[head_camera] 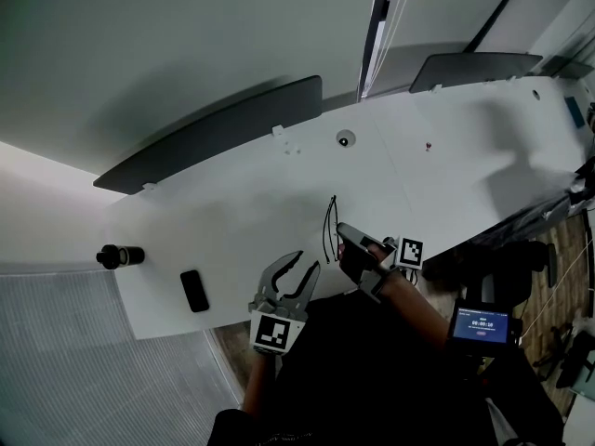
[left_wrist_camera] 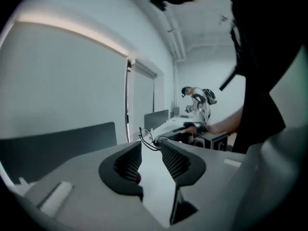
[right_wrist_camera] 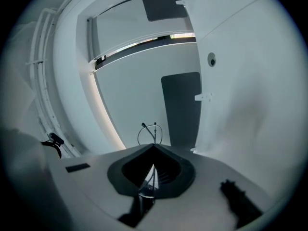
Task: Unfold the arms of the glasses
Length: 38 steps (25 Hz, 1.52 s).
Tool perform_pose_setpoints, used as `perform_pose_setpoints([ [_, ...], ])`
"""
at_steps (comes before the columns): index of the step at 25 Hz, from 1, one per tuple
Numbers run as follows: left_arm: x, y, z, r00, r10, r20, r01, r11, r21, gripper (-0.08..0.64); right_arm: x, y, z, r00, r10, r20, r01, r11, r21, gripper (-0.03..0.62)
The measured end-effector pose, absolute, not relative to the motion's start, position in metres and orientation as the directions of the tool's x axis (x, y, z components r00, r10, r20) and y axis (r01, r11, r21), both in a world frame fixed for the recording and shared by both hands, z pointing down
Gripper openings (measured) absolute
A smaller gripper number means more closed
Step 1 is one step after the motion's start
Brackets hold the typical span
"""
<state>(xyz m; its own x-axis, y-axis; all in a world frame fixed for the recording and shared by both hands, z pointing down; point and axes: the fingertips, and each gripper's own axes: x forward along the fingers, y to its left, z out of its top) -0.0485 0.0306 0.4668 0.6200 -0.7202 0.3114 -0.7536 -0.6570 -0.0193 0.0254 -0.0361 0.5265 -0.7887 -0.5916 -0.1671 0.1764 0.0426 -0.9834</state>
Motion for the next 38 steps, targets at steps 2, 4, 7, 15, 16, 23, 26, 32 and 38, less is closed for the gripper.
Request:
perform_pose_setpoints([
  [2,-0.040,0.036,0.473,0.622,-0.716,0.318,-0.720,-0.682,-0.127,0.131,0.025,-0.038,0.527,-0.786,-0.599,-0.152,0.170,0.027,-0.985,0.008],
  [4,-0.035,0.038,0.482,0.629,-0.707,0.323,-0.710,-0.692,-0.131,0.115,0.024,-0.040,0.530,-0.784,-0.606,-0.133,0.161,0.009,-0.987,0.008],
  [7,-0.028,0.036,0.482,0.638,-0.706,0.309,-0.711,-0.694,-0.118,0.115,0.024,-0.041,0.533,-0.781,-0.614,-0.113,0.145,-0.002,-0.989,0.008],
  [15,-0.020,0.038,0.479,0.637,-0.706,0.311,-0.679,-0.704,-0.207,0.114,0.024,-0.044,0.535,-0.775,-0.623,-0.107,0.143,-0.007,-0.990,0.008],
  [16,-0.021,0.038,0.479,0.635,-0.707,0.311,-0.683,-0.702,-0.201,0.114,0.024,-0.044,0.535,-0.774,-0.624,-0.107,0.143,-0.007,-0.990,0.009],
  [23,-0.011,0.038,0.488,0.644,-0.690,0.331,-0.650,-0.721,-0.239,0.112,0.021,-0.042,0.537,-0.782,-0.615,-0.104,0.138,-0.008,-0.990,0.008],
  [26,-0.014,0.037,0.489,0.635,-0.701,0.325,-0.663,-0.711,-0.235,0.099,0.019,-0.042,0.534,-0.787,-0.607,-0.115,0.146,-0.002,-0.989,0.008],
  [32,-0.021,0.036,0.488,0.618,-0.719,0.319,-0.675,-0.693,-0.254,0.046,0.019,-0.040,0.534,-0.793,-0.596,-0.126,0.153,0.006,-0.988,0.008],
  [38,-0.029,0.031,0.483,0.594,-0.746,0.302,-0.705,-0.663,-0.252,0.039,0.022,-0.039,0.534,-0.800,-0.587,-0.128,0.145,0.019,-0.989,0.008],
])
